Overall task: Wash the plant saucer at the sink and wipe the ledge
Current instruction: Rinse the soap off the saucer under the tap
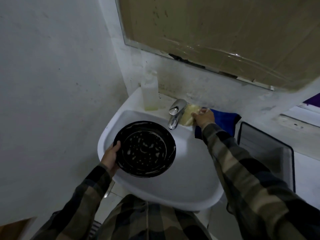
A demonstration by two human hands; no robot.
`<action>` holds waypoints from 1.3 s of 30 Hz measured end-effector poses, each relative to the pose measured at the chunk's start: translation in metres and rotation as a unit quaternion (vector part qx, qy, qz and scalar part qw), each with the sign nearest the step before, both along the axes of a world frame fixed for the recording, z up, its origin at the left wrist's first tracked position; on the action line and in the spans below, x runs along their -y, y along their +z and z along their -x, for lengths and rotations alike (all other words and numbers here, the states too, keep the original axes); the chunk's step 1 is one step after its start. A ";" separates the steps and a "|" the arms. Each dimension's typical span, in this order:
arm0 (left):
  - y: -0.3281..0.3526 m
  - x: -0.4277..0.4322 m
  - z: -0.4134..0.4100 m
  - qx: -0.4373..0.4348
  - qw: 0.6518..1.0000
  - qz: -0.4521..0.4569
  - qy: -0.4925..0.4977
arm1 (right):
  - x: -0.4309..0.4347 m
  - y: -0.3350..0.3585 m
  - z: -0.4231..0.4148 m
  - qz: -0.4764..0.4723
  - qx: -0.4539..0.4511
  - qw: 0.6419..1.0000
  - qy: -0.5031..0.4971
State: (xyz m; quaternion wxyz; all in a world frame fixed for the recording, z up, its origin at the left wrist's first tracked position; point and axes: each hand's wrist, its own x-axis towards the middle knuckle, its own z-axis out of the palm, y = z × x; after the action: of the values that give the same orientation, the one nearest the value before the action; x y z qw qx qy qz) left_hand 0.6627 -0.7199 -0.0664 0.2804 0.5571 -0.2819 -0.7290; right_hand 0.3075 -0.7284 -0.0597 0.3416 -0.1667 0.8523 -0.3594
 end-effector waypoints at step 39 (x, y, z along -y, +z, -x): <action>-0.015 -0.020 0.046 -0.023 0.997 -0.049 -0.050 | -0.002 0.083 -0.079 -0.035 -0.488 0.782 0.387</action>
State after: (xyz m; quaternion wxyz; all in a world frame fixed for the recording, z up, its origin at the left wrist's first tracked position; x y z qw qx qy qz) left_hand 0.6163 -0.6997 -0.0813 0.2223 0.5381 -0.2672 -0.7679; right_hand 0.3864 -0.7268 0.0238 -0.0037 -0.6231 0.7812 -0.0374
